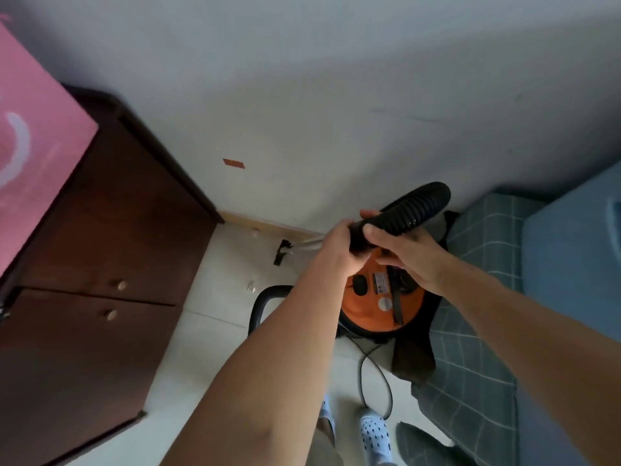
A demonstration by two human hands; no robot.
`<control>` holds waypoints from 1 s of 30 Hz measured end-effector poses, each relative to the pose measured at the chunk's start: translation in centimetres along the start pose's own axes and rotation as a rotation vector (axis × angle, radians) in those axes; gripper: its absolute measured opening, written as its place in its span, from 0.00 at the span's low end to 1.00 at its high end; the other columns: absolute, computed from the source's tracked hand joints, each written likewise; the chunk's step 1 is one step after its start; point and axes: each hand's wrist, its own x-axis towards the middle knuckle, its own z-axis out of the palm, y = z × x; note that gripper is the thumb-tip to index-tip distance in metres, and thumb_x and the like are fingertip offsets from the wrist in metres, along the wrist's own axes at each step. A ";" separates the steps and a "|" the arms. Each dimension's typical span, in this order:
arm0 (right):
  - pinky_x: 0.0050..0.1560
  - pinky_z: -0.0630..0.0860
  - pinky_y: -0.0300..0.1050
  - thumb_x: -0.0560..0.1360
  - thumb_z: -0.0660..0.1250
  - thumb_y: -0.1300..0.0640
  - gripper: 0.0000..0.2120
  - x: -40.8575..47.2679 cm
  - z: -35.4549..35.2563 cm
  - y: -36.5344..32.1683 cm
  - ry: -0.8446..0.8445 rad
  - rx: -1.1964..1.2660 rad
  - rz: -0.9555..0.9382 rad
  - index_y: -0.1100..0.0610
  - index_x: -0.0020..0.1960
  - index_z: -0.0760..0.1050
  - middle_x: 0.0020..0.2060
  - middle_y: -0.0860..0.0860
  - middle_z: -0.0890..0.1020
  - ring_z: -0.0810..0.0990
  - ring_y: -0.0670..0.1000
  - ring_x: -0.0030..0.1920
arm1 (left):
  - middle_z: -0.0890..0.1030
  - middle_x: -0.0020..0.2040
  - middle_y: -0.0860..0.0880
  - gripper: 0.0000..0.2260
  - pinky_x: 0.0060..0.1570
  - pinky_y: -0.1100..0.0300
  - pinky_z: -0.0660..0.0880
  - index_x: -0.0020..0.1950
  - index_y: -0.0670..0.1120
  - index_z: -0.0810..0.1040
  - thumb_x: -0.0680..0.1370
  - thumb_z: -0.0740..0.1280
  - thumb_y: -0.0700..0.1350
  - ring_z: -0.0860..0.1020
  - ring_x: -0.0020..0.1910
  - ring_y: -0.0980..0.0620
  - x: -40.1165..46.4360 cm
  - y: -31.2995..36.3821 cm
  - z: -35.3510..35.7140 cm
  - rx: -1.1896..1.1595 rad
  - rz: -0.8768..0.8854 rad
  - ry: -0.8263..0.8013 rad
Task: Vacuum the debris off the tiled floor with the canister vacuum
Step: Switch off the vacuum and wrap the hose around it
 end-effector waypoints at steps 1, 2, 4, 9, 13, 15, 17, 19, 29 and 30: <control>0.68 0.74 0.54 0.67 0.74 0.46 0.25 0.2 -0.4 -0.4 0.052 0.009 -0.009 0.44 0.64 0.78 0.61 0.47 0.82 0.79 0.46 0.63 | 0.77 0.60 0.35 0.18 0.30 0.49 0.82 0.69 0.39 0.68 0.80 0.63 0.43 0.79 0.49 0.39 0.2 0.1 0.7 0.041 0.001 -0.021; 0.68 0.74 0.54 0.68 0.75 0.47 0.23 0.5 -0.9 -0.6 0.105 0.030 -0.023 0.46 0.63 0.79 0.61 0.48 0.83 0.80 0.48 0.63 | 0.77 0.59 0.36 0.18 0.31 0.52 0.81 0.69 0.39 0.69 0.80 0.64 0.44 0.79 0.49 0.41 0.6 0.1 1.3 0.087 0.003 -0.031; 0.67 0.76 0.54 0.74 0.76 0.52 0.17 1.0 -2.0 -1.0 0.205 0.065 -0.052 0.50 0.62 0.81 0.59 0.51 0.85 0.82 0.51 0.62 | 0.79 0.57 0.40 0.18 0.33 0.56 0.78 0.67 0.41 0.72 0.79 0.65 0.47 0.79 0.48 0.45 1.4 0.2 2.6 0.222 0.006 -0.024; 0.59 0.82 0.51 0.77 0.73 0.59 0.16 1.9 -5.2 -1.9 0.364 0.073 -0.088 0.61 0.64 0.80 0.56 0.56 0.86 0.85 0.53 0.58 | 0.78 0.49 0.41 0.20 0.24 0.65 0.75 0.71 0.41 0.71 0.81 0.61 0.49 0.77 0.37 0.47 3.1 -0.6 5.8 0.275 -0.009 -0.105; 0.59 0.82 0.53 0.78 0.72 0.63 0.17 2.2 -6.3 -1.4 0.438 0.188 -0.076 0.65 0.65 0.78 0.58 0.60 0.85 0.84 0.56 0.59 | 0.78 0.51 0.40 0.20 0.23 0.65 0.75 0.71 0.41 0.72 0.81 0.60 0.48 0.77 0.40 0.46 4.4 -1.7 7.2 0.289 0.013 -0.136; 0.57 0.82 0.52 0.78 0.72 0.65 0.17 2.3 -6.5 -1.2 0.466 0.245 -0.049 0.65 0.66 0.78 0.59 0.61 0.84 0.84 0.57 0.60 | 0.78 0.54 0.39 0.20 0.24 0.65 0.75 0.70 0.42 0.73 0.81 0.62 0.49 0.78 0.41 0.46 4.8 -2.1 7.5 0.286 0.015 -0.111; 0.54 0.83 0.50 0.77 0.72 0.65 0.17 2.1 -6.7 -1.2 0.488 0.275 -0.025 0.65 0.65 0.78 0.58 0.60 0.84 0.84 0.57 0.59 | 0.78 0.55 0.40 0.19 0.22 0.66 0.74 0.69 0.43 0.74 0.80 0.62 0.48 0.78 0.40 0.46 4.9 -2.5 7.8 0.281 0.021 -0.080; 0.51 0.85 0.49 0.77 0.71 0.66 0.15 1.9 -6.8 -1.2 0.483 0.291 -0.020 0.65 0.64 0.79 0.57 0.61 0.85 0.85 0.57 0.58 | 0.79 0.55 0.40 0.18 0.21 0.66 0.73 0.68 0.42 0.74 0.79 0.63 0.48 0.78 0.40 0.47 4.7 -2.7 7.9 0.276 0.032 -0.033; 0.46 0.85 0.44 0.77 0.71 0.68 0.06 2.2 -3.4 -1.1 0.326 0.247 -0.025 0.61 0.52 0.81 0.50 0.58 0.86 0.88 0.51 0.49 | 0.79 0.60 0.38 0.20 0.27 0.60 0.78 0.66 0.43 0.73 0.79 0.65 0.52 0.82 0.50 0.43 4.9 -1.4 3.5 0.131 0.060 0.068; 0.47 0.85 0.45 0.77 0.71 0.69 0.06 2.3 -3.1 -1.1 0.301 0.238 -0.023 0.61 0.52 0.81 0.51 0.59 0.86 0.88 0.52 0.49 | 0.80 0.60 0.38 0.20 0.28 0.60 0.79 0.66 0.42 0.73 0.79 0.65 0.53 0.82 0.48 0.44 4.8 -1.3 2.9 0.110 0.065 0.065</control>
